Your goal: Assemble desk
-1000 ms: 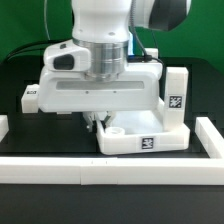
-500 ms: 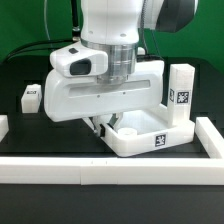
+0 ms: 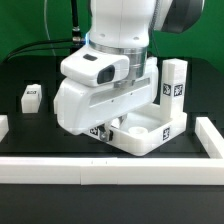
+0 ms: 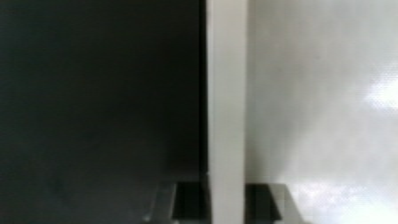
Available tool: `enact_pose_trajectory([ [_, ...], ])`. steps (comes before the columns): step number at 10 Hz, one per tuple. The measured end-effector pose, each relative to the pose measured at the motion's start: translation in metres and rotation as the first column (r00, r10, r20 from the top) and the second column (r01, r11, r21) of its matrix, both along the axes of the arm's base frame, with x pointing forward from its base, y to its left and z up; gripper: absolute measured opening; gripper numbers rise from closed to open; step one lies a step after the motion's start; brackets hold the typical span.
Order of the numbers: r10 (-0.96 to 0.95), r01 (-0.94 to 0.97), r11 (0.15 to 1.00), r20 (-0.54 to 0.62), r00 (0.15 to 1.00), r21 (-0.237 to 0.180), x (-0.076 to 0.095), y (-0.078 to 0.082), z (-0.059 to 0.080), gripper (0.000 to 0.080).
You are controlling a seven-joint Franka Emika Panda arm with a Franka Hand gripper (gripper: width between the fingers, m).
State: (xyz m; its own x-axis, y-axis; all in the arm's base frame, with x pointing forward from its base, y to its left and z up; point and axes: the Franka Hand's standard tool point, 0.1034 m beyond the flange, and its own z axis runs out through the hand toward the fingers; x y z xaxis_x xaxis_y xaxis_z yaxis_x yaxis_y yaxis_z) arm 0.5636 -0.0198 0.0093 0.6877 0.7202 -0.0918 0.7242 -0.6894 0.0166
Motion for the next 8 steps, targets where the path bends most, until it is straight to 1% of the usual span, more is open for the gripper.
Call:
enact_pose_trajectory([
  [2, 0.103, -0.103, 0.995, -0.006, 0.995, 0.0, -0.001, -0.005, -0.001, 0.0063],
  [4, 0.303, -0.303, 0.953, -0.03, 0.952, -0.01, -0.001, -0.008, -0.001, 0.0062],
  [5, 0.344, -0.345, 0.939, -0.043, 0.938, -0.008, 0.003, 0.005, -0.001, 0.0062],
  [6, 0.465, -0.466, 0.885, -0.051, 0.884, -0.008, 0.012, 0.017, 0.001, 0.0062],
  [7, 0.59, -0.592, 0.806, -0.07, 0.804, -0.003, 0.023, 0.029, 0.003, 0.006],
  [8, 0.622, -0.623, 0.782, -0.064, 0.781, -0.004, 0.025, 0.028, 0.002, 0.006],
])
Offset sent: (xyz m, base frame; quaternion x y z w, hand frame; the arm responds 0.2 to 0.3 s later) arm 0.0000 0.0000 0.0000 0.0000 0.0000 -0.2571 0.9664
